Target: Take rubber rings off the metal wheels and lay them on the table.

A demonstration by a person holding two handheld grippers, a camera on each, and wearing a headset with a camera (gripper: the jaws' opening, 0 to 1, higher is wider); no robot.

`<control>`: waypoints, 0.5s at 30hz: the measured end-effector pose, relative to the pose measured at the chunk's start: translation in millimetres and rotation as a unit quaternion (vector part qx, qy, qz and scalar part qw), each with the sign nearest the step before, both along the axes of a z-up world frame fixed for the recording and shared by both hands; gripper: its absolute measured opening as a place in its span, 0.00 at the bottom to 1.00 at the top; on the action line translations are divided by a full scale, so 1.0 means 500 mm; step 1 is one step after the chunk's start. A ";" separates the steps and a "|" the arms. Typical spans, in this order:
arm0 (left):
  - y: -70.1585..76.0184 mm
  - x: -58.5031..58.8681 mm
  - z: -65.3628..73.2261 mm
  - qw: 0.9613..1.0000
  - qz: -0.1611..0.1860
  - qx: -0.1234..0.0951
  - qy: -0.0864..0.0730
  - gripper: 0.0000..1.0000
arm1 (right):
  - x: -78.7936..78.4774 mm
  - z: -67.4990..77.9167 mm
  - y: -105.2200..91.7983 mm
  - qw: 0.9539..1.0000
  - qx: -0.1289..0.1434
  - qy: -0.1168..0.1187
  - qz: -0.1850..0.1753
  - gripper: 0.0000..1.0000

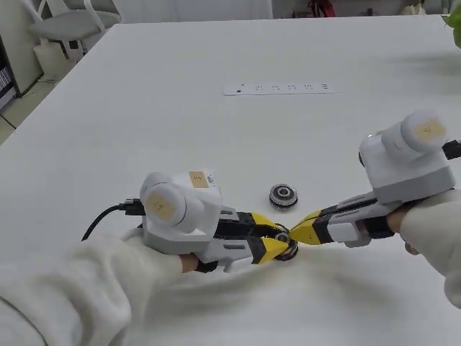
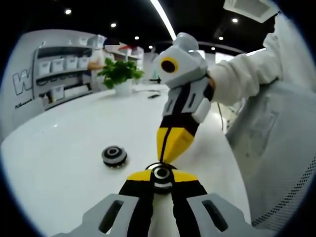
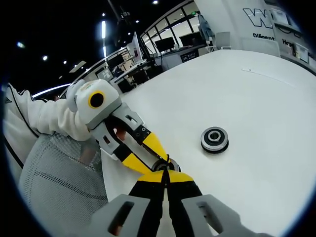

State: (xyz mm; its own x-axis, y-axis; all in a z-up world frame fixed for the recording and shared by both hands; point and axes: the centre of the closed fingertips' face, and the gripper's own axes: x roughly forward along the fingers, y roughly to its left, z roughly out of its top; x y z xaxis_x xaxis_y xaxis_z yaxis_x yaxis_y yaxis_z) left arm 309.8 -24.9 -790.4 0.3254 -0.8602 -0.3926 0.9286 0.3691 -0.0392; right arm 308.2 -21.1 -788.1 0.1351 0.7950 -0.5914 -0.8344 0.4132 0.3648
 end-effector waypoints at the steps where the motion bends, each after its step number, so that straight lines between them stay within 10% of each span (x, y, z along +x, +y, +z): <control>1: 0.000 -0.001 0.000 1.000 0.000 -0.001 0.002 0.14 | 0.000 -0.001 -0.001 1.000 -0.001 0.001 -0.001 0.00; 15: -0.004 -0.010 0.002 1.000 -0.007 0.009 0.023 0.20 | 0.004 0.002 -0.003 1.000 0.001 0.005 -0.008 0.00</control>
State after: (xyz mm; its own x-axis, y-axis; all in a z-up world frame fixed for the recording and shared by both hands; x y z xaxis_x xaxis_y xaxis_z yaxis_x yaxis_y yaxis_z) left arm 305.0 -26.9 -789.6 0.2947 -0.8571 -0.4226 0.9311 0.3571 -0.0749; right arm 310.1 -22.7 -786.9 0.1416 0.7941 -0.5911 -0.8241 0.4254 0.3740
